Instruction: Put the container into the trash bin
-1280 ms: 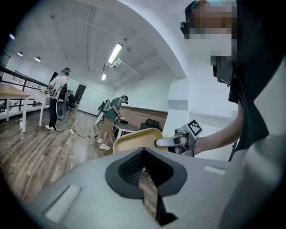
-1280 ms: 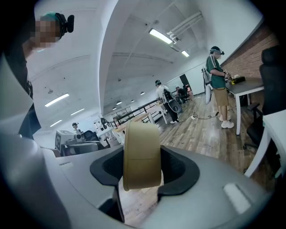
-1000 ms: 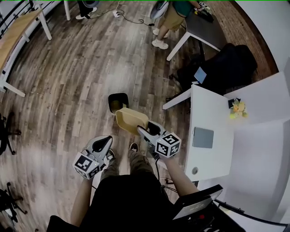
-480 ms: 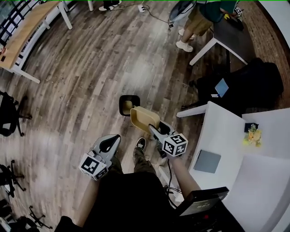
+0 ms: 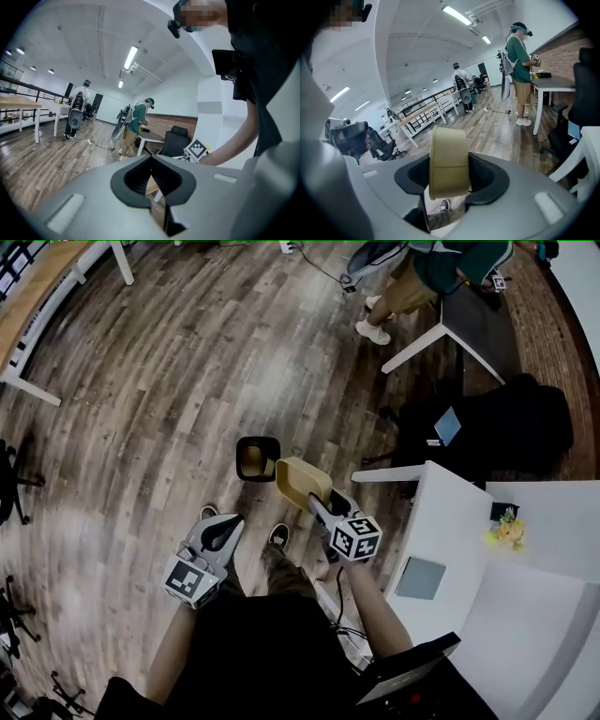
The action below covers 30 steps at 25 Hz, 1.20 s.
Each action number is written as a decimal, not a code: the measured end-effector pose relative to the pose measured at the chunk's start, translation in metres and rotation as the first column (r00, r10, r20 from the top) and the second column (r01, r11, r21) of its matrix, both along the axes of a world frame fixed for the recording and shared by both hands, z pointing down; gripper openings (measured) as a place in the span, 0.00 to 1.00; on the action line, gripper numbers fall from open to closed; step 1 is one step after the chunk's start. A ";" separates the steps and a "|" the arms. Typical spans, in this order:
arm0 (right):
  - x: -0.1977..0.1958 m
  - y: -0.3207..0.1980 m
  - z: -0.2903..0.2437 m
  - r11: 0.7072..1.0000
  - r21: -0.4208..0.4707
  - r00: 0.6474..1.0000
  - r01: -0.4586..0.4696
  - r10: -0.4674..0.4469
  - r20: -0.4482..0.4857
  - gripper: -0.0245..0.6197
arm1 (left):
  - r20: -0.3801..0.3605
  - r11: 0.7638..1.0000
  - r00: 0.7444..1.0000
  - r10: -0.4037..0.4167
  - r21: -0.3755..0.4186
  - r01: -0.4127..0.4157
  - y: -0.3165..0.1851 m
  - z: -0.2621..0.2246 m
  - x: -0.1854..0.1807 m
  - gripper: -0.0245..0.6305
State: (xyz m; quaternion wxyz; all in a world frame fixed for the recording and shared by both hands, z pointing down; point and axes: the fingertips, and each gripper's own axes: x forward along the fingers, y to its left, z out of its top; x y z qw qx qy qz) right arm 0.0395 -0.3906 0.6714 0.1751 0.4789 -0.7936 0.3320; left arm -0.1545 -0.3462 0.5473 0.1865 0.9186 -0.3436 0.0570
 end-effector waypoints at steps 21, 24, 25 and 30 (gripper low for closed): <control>-0.023 -0.084 0.197 0.960 -0.187 0.976 -0.208 0.192 -0.100 0.39 | 0.134 0.987 0.991 0.021 -0.160 0.000 -0.014 0.075 -0.014 0.04; -0.031 -0.090 0.220 0.955 -0.196 0.972 -0.221 0.199 -0.128 0.39 | 0.141 0.986 0.989 0.052 -0.164 -0.028 -0.012 0.082 -0.010 0.04; -0.035 -0.092 0.227 0.955 -0.198 0.971 -0.223 0.198 -0.136 0.39 | 0.146 0.987 0.987 0.059 -0.160 -0.036 -0.012 0.083 -0.011 0.04; -0.048 -0.086 0.256 0.951 -0.213 0.966 -0.226 0.192 -0.172 0.39 | 0.179 0.985 0.982 0.060 -0.169 -0.030 -0.004 0.094 -0.021 0.04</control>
